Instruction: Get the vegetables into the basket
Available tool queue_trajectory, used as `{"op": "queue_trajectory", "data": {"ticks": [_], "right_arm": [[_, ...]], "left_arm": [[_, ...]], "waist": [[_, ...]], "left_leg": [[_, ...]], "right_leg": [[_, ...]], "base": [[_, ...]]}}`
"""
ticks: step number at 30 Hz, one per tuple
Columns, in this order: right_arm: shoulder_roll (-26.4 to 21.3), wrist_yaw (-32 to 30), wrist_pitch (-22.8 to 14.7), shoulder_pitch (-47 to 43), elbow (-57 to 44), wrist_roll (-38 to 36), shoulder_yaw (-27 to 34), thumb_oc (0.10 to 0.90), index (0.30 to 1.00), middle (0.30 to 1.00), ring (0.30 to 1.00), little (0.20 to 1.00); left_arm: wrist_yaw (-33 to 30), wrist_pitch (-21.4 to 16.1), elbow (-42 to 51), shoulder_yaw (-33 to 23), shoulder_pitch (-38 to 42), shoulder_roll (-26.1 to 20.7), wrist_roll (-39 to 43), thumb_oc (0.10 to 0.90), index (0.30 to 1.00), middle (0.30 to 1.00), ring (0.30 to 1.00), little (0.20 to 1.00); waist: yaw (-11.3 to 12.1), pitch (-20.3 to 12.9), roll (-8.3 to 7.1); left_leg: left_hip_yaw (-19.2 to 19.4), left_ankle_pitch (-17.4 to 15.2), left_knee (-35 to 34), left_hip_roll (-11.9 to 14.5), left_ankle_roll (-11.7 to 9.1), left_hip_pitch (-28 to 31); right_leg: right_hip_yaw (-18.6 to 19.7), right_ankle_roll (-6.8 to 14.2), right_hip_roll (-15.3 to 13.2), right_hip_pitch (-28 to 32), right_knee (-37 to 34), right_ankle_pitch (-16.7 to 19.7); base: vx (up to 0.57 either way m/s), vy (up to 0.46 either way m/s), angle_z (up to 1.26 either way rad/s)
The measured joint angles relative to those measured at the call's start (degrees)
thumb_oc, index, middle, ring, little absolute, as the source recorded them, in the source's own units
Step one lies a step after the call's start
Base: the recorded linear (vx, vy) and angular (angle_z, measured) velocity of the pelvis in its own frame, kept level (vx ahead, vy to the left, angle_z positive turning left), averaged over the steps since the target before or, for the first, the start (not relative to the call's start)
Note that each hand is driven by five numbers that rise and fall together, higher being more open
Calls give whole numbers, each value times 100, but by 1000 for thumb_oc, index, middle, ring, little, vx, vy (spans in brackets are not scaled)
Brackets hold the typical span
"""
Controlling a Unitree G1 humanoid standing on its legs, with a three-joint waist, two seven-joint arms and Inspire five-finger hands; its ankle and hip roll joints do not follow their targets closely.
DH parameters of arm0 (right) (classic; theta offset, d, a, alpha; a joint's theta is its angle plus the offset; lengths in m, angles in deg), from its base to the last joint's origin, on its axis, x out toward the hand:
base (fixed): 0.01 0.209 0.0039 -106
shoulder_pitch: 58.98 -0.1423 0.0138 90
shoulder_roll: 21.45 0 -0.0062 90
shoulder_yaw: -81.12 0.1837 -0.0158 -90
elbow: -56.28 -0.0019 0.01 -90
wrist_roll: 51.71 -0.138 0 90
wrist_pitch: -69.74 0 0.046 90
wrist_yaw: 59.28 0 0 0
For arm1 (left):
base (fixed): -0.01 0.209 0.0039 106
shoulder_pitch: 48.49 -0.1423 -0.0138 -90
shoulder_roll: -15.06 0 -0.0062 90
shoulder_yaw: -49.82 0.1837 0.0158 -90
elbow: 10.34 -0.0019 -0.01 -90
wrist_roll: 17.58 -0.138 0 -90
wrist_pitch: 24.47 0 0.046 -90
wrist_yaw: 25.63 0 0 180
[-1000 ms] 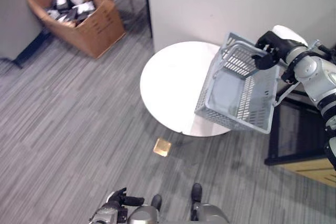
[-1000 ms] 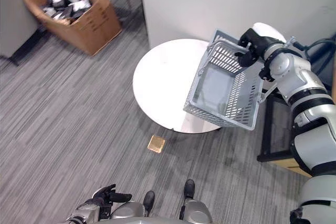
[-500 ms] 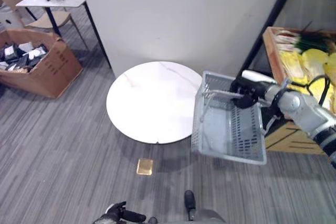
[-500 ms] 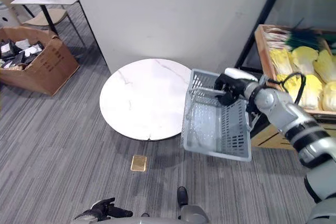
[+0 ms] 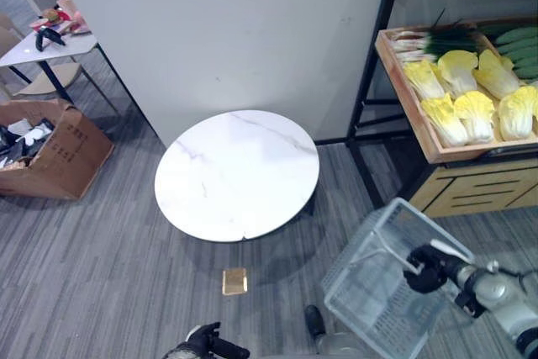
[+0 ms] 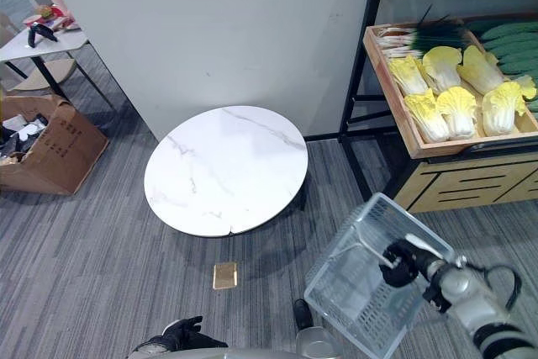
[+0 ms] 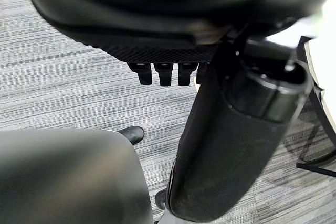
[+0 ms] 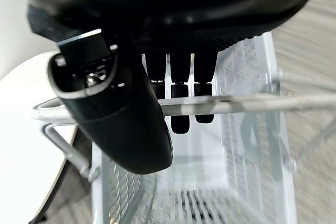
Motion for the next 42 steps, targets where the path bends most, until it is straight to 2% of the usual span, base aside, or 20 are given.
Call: {"op": "queue_trajectory", "data": {"ticks": [1,2,3,4,7,10,17,25,38,42], "right_arm": [[170,-103,-63,-36,324,68,129,400,300,300,300,300],[728,-378,18,-167,1240,237,263,400,300,300,300,300],[894,-450,11,-166,1503,281,271,400,300,300,300,300],[1259,-640,13,-196,1972,343,289,400,300,300,300,300],[1645,-676,92,-152,2364,353,263,400,300,300,300,300],[2018,-999,95,-190,3069,334,332,400,300,300,300,300],[2289,-1241,103,24,3509,324,492,400,300,300,300,300],[2548,-1335,79,176,3693,-131,672,400,300,300,300,300],[2604,-1391,78,403,3444,-484,715,400,300,300,300,300],[2649,-1374,121,499,3193,-505,700,400,300,300,300,300]], "left_arm": [[-7,13,-8,23,9,-4,0,900,1000,1000,1000,1000],[-5,34,-16,19,22,-7,1,900,1000,1000,1000,1000],[-15,35,-33,31,27,2,-1,900,1000,1000,1000,1000],[-34,35,-78,24,43,4,1,900,1000,1000,1000,1000],[-49,45,-82,28,81,7,1,900,1000,1000,1000,1000],[-71,50,-203,9,130,-12,2,900,1000,1000,1000,1000],[-211,64,-219,14,127,-83,2,900,1000,1000,1000,1000],[-303,69,-306,27,90,-202,2,900,1000,1000,1000,1000],[-320,97,-334,20,-53,-244,1,900,1000,1000,1000,1000],[-319,108,-440,8,-44,-274,-1,900,1000,1000,1000,1000]], "waist": [[10,0,0],[46,5,-5],[75,3,9],[98,1,14],[135,1,22],[168,0,-20],[191,-47,-142],[196,-175,-325],[208,-280,-365],[211,-336,-438]], "left_leg": [[-13,-7,0,7,11,-4],[-68,-15,0,24,-2,15],[-82,-14,0,26,-4,13],[-125,-10,0,43,-11,16],[-162,-8,-1,45,-19,23],[-218,-8,-1,47,-18,49],[-306,-7,-1,49,-15,73],[-359,-7,-1,51,-15,81],[-367,-3,-1,30,-9,94],[-380,2,-1,13,-6,106]], "right_leg": [[-14,0,1,6,0,0],[-91,-9,9,42,0,-6],[-100,-12,8,43,0,-8],[-127,-17,10,63,-1,-12],[-154,-30,7,83,0,-21],[-215,-36,-6,133,0,-27],[-291,-67,-24,196,0,-49],[-330,-86,-32,219,-1,-62],[-334,-85,-55,235,-1,-61],[-348,-85,-75,253,0,-61]], "base": [[20,-35,11],[22,-33,14],[21,-34,19],[12,-17,14],[13,-26,8],[8,-26,8],[0,-20,7],[-3,-6,2],[0,0,0],[0,0,0]]}}
